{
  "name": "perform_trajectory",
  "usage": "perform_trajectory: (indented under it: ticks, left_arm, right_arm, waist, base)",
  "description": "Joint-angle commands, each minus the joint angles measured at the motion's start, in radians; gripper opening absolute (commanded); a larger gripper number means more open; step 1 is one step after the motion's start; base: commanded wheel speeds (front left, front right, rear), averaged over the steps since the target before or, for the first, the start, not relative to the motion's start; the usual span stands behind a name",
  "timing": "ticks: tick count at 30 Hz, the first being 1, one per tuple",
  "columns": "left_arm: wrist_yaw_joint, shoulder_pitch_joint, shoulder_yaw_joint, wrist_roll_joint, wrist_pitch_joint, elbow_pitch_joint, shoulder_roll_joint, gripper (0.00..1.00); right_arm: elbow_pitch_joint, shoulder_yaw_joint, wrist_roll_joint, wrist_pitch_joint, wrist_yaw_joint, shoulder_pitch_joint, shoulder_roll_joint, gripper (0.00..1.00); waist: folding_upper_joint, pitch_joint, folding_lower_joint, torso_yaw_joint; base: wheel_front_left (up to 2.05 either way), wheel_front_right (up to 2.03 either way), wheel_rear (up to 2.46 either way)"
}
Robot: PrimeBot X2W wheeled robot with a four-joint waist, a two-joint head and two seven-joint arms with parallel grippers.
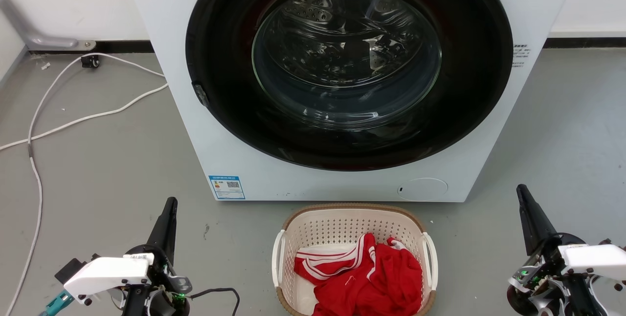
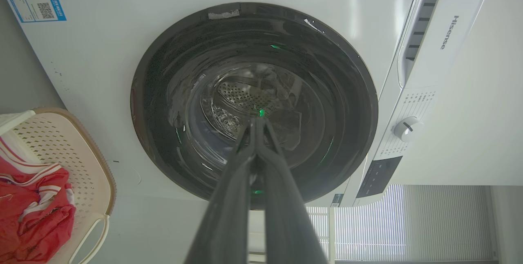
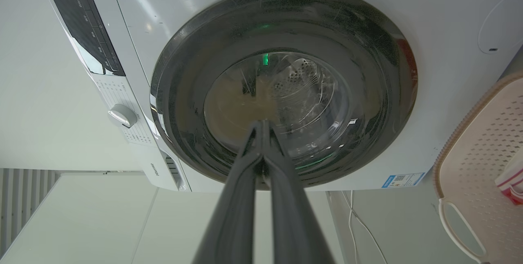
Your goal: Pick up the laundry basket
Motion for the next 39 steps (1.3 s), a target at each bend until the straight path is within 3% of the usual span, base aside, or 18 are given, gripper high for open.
perform_trajectory:
  ticks: [1,29,30,39]
  left_arm:
    - [-0.003,-0.01,0.002,0.006,0.002,0.001,-0.001,0.0]
    - [-0.003,-0.011,0.009,0.011,0.007,0.002,-0.005,0.0]
    - [0.0,0.0,0.006,0.006,0.004,0.0,-0.004,1.0]
    - [0.001,0.0,-0.032,0.011,-0.026,0.013,-0.008,1.0]
  right_arm:
    - [0.001,-0.001,-0.004,0.004,0.0,-0.012,0.004,0.0]
    - [0.002,-0.005,-0.009,0.007,0.0,-0.013,0.006,0.0]
    - [0.0,-0.003,-0.001,0.003,0.0,0.0,0.002,1.0]
    - [0.002,0.01,-0.012,-0.021,0.0,0.014,0.003,1.0]
  waist:
    - [-0.0001,0.0,0.0,0.0]
    - [-0.0001,0.0,0.0,0.0]
    - [-0.0001,0.0,0.0,0.0]
    - [-0.0001,0.001,0.0,0.0]
  base:
    - [0.0,0.0,0.0]
    - [0.0,0.0,0.0]
    - [0.0,0.0,0.0]
    - [0.0,0.0,0.0]
